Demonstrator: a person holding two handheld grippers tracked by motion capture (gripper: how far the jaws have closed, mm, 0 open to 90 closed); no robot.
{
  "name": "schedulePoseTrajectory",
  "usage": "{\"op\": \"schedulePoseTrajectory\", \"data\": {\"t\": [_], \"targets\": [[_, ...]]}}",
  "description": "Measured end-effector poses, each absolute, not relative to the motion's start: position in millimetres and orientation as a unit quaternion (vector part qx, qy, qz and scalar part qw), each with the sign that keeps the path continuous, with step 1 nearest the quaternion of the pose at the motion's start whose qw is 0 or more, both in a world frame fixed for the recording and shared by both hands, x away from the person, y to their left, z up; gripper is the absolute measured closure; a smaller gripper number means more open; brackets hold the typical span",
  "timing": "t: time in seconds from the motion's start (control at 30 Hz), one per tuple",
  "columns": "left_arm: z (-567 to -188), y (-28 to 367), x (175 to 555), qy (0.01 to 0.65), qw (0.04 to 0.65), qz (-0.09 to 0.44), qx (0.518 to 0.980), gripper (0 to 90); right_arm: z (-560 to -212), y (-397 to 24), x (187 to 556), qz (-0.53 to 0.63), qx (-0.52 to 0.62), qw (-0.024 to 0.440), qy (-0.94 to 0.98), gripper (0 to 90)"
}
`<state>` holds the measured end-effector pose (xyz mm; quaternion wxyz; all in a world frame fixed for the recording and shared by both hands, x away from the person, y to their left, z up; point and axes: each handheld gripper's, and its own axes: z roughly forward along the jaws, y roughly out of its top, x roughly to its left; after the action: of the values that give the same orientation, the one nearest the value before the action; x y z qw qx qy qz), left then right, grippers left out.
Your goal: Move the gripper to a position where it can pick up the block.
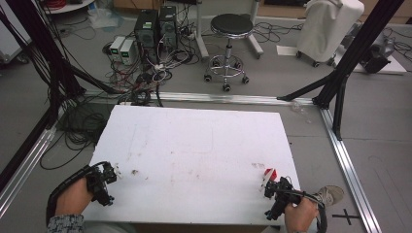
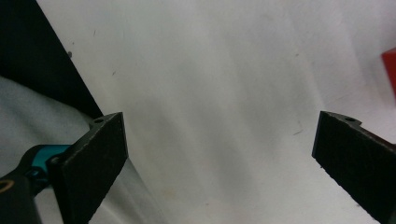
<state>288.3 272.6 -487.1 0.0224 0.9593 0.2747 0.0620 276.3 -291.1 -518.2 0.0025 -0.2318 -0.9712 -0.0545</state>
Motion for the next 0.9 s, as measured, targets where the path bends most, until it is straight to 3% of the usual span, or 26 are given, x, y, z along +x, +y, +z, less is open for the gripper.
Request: {"op": "schedulePoseTrajectory", "data": {"t": [0.9], "targets": [[-485.5, 271.8, 288.0, 0.276, 0.027, 0.071, 0.958, 21.6, -518.3, -292.3, 276.3, -0.059, -0.229, 0.006, -0.972, 2.6]]}}
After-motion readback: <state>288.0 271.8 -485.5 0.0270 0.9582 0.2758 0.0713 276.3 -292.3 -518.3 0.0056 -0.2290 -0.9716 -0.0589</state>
